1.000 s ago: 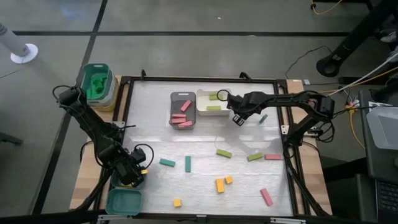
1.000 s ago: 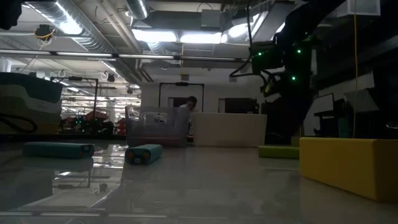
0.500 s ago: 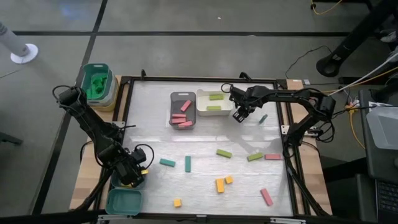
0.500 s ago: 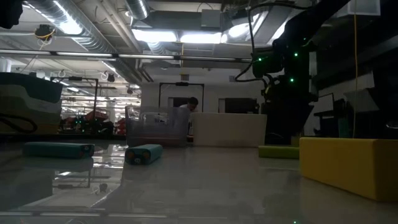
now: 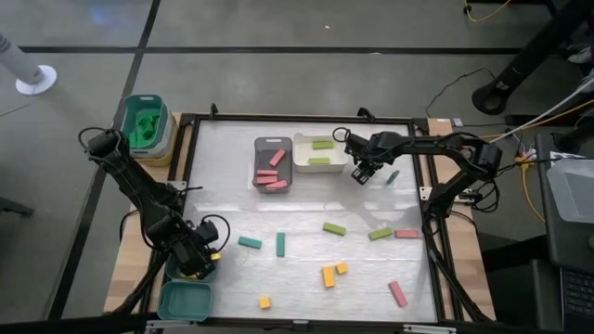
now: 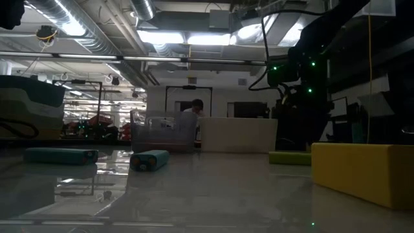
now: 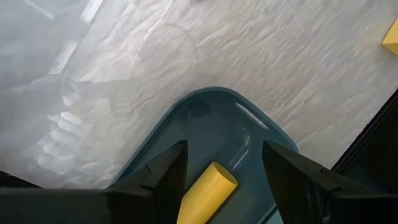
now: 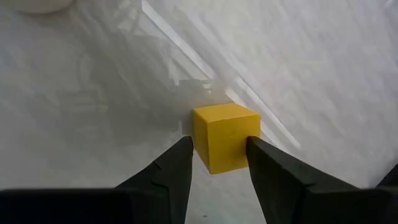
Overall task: Sort blocks
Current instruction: Put the yellow block into the blue bin
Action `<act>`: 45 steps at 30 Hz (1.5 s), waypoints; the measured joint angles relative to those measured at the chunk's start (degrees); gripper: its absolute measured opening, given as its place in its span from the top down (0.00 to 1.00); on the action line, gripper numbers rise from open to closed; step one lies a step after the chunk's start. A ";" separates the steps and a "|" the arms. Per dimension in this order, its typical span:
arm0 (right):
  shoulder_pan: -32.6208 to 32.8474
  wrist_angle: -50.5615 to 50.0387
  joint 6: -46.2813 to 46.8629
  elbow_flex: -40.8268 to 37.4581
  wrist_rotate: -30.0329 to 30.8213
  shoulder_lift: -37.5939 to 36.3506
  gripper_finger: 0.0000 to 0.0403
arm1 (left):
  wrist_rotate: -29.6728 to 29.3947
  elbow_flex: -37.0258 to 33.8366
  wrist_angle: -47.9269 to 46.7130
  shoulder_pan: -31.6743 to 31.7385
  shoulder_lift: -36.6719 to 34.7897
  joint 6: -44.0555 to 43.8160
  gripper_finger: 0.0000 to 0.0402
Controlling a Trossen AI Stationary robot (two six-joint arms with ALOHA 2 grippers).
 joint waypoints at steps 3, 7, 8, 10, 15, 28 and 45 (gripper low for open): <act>0.12 0.18 0.02 -0.02 -0.33 0.00 0.62 | -0.27 0.00 0.02 0.00 0.00 -0.01 0.51; 0.12 0.37 0.15 -0.04 -0.24 0.00 0.62 | -0.79 0.00 0.34 0.00 0.00 -0.02 0.51; 0.14 0.37 0.15 -0.07 -0.24 -0.10 0.62 | -0.80 0.00 0.47 0.00 0.00 -0.02 0.51; 0.24 0.43 0.15 -0.12 -0.21 -0.32 0.62 | -0.82 0.00 0.44 0.00 0.00 -0.02 0.51; 0.57 0.37 0.31 -0.24 2.12 -0.50 0.62 | -0.82 0.00 0.44 0.00 0.00 -0.02 0.51; 0.51 0.59 0.28 -0.22 0.59 -0.59 0.62 | -0.83 0.00 0.44 0.00 0.00 -0.02 0.51; 0.54 -6.80 0.24 4.33 -0.34 -0.59 0.62 | -0.83 0.00 0.41 0.00 0.00 -0.02 0.51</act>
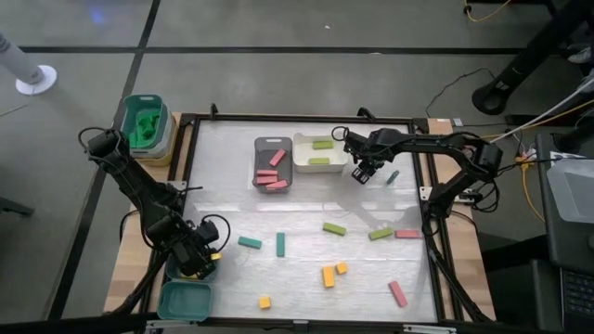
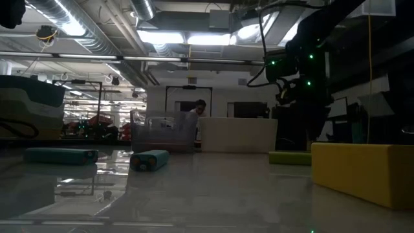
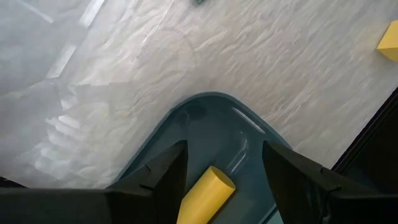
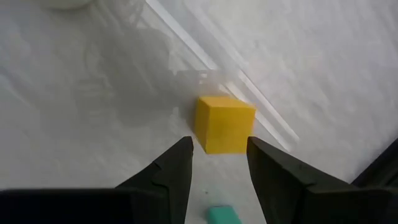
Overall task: Sort blocks
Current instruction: Put the yellow block into the blue bin
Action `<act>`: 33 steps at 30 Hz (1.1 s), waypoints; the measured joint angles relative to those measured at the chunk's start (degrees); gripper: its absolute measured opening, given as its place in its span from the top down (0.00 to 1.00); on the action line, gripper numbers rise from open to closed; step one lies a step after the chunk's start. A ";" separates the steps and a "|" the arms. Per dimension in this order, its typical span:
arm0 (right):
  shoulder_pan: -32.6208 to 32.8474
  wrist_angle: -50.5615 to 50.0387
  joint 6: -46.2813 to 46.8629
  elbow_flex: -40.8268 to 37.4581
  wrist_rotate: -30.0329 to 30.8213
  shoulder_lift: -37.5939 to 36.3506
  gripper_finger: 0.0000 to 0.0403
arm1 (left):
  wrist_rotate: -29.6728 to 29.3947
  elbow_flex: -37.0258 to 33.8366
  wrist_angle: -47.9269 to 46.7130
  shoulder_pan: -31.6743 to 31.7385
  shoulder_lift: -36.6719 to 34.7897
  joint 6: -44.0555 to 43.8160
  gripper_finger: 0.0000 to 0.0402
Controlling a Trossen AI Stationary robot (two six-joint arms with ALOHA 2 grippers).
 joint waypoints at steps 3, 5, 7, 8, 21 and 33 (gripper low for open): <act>-0.02 0.37 0.00 0.27 0.13 0.00 0.62 | 0.01 0.00 0.01 0.00 0.00 -0.32 0.51; -0.04 0.46 -0.14 0.28 0.24 0.00 0.62 | 0.01 0.00 0.00 0.00 0.00 -0.86 0.51; -0.51 0.46 -0.65 0.27 0.34 0.00 0.62 | 0.01 0.00 0.00 0.00 0.00 -0.87 0.51; -0.79 0.44 -1.06 0.27 0.28 0.00 0.62 | 0.00 0.00 0.00 0.00 0.00 -0.83 0.51; -5.40 0.44 -3.20 0.28 -6.99 0.00 0.62 | 0.00 0.00 0.00 0.00 0.00 -0.85 0.51; -5.32 0.77 -4.91 0.28 -9.51 0.00 0.62 | 0.01 0.00 0.00 0.00 0.00 -0.05 0.51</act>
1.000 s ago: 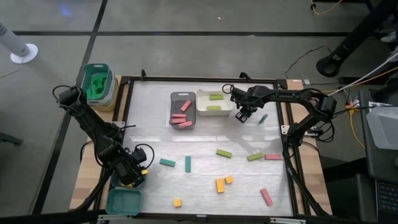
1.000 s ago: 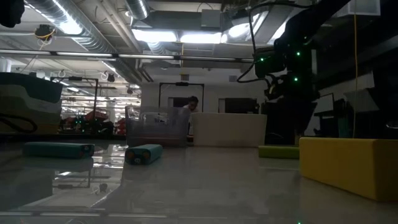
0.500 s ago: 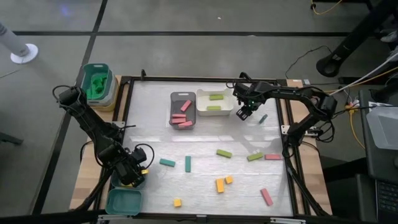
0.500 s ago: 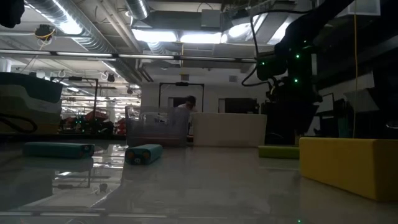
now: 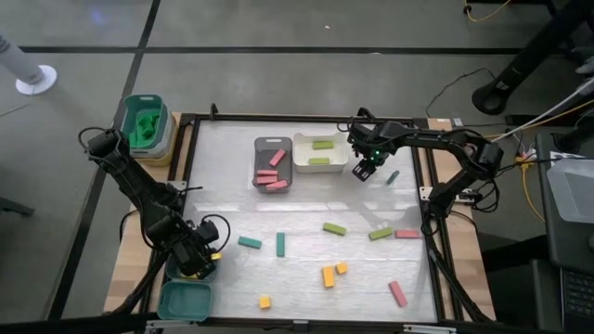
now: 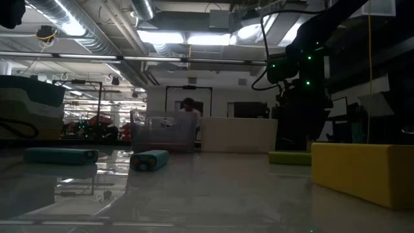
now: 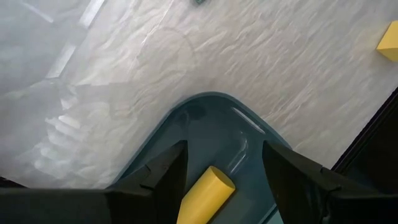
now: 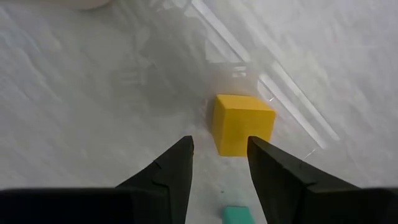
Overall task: Sort blocks
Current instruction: Put the yellow block into the blue bin
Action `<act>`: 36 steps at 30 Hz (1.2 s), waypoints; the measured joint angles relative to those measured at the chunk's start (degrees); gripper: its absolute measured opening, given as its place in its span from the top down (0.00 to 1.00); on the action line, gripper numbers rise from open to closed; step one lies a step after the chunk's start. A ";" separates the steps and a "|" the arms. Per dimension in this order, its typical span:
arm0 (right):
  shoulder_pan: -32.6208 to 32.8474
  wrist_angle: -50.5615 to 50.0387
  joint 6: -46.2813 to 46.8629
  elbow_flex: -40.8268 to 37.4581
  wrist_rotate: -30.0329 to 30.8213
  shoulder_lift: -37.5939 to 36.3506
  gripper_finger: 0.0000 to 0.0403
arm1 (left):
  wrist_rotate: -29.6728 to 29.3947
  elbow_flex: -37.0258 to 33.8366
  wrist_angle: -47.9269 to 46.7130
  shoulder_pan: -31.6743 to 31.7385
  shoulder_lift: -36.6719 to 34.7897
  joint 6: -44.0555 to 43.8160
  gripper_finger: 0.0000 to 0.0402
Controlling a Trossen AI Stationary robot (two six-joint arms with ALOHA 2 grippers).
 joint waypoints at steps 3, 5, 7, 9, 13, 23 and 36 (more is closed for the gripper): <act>0.01 0.02 0.28 0.02 0.35 0.00 0.62 | 0.00 0.00 0.00 0.00 0.00 0.05 0.51; 0.01 0.00 0.34 0.02 1.29 0.00 0.61 | -0.01 0.00 0.00 0.00 0.00 0.05 0.51; -0.01 0.00 0.39 0.02 2.08 0.00 0.58 | -0.01 0.00 0.00 0.00 0.00 0.05 0.51; -0.01 0.00 0.41 0.02 2.11 0.00 0.54 | 0.01 0.00 0.02 0.00 0.00 0.07 0.51; -0.01 0.07 0.56 0.02 2.09 0.00 0.45 | 0.01 0.00 0.02 0.00 0.00 0.07 0.51; -3.11 3.43 0.41 -2.33 1.37 0.00 0.39 | 0.01 0.00 0.02 0.00 0.00 0.05 0.51; -4.08 8.98 -2.57 -6.70 -0.97 0.00 0.58 | -0.16 0.00 -0.01 0.00 0.00 0.06 0.51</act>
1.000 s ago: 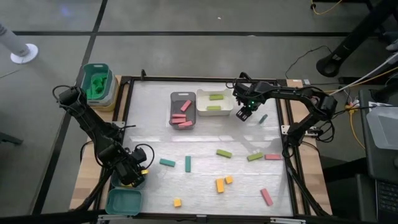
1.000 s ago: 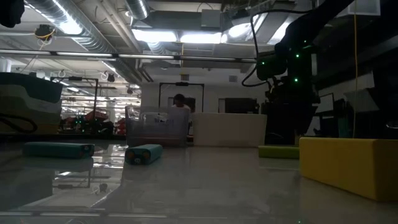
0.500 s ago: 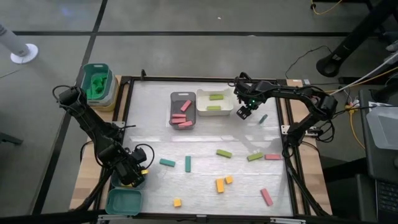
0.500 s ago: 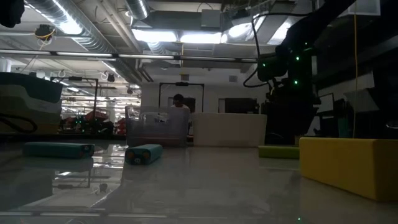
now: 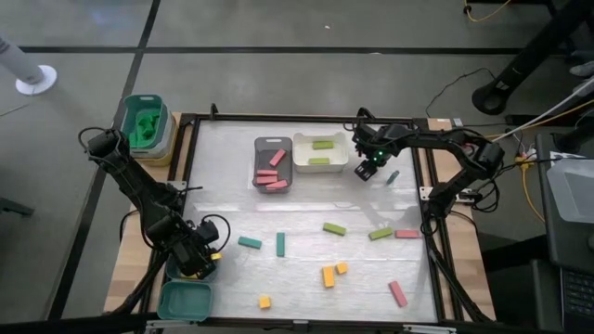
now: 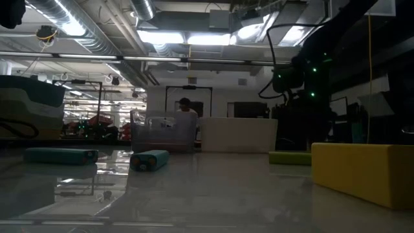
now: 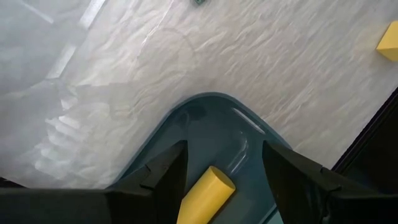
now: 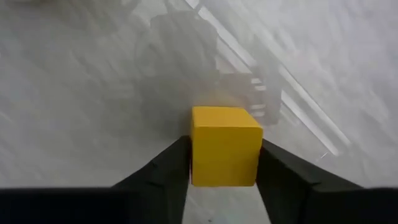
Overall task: Sort blocks
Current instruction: Put the yellow block into the blue bin
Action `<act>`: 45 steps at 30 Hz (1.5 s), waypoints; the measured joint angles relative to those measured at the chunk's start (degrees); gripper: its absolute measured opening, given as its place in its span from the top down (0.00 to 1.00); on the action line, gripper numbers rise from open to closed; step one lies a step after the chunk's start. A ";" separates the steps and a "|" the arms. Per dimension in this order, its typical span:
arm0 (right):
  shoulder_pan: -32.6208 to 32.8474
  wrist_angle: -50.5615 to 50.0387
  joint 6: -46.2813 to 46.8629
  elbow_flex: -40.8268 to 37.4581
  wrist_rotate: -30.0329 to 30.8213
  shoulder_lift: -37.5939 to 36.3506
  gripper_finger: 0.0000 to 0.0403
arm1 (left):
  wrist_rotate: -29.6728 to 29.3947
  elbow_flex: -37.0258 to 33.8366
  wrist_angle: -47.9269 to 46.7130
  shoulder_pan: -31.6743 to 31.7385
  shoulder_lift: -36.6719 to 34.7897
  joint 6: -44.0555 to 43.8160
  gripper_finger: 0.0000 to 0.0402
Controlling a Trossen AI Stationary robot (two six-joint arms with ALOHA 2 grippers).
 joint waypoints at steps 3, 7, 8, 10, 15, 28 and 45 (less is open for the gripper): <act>0.00 0.00 0.17 -0.20 -1.51 -0.10 0.68 | -0.04 0.00 0.01 0.01 0.01 0.01 0.51; -0.04 -0.37 1.37 0.00 -8.24 -0.11 0.68 | -1.79 0.00 0.01 0.00 0.00 0.04 0.51; 0.00 -0.37 1.75 0.11 -10.66 -0.11 0.68 | -2.54 0.00 0.01 0.00 0.00 0.19 0.51; 0.08 -0.43 2.07 0.23 -16.48 -0.07 0.68 | -3.96 0.00 0.05 0.00 0.00 0.91 0.51; 0.99 -0.55 3.70 0.25 -29.05 0.00 0.68 | -7.50 0.00 1.63 0.00 0.00 2.35 0.51; 14.91 -0.30 5.19 0.33 -37.57 0.00 0.67 | -22.78 0.00 14.84 0.07 0.01 16.82 0.51; 32.61 25.39 8.82 5.28 -35.30 0.00 0.66 | -40.60 0.00 30.03 3.47 0.92 28.79 0.51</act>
